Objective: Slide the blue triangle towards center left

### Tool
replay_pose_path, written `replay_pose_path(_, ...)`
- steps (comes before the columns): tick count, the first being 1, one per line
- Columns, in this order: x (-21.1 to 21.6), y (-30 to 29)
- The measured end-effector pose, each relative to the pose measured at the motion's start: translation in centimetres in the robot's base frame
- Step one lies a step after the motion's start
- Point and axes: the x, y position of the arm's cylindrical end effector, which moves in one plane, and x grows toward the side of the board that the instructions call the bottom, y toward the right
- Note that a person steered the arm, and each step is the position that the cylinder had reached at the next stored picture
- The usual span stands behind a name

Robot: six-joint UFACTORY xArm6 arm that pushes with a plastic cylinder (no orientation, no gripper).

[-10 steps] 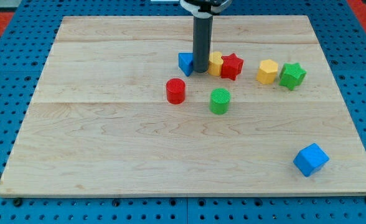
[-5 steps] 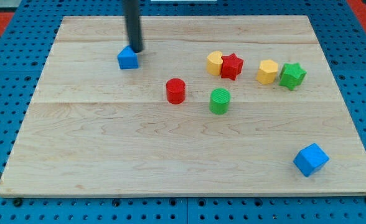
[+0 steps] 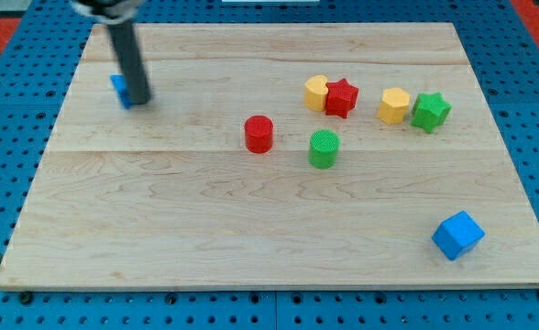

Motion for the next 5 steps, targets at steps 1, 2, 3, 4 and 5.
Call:
replay_pose_path(1, -0.6, -1.3)
replay_pose_path(2, -5.0, 3.0)
replay_pose_path(3, -7.4, 1.9)
replay_pose_path(4, -5.3, -2.6)
replay_pose_path(5, -0.8, -4.5)
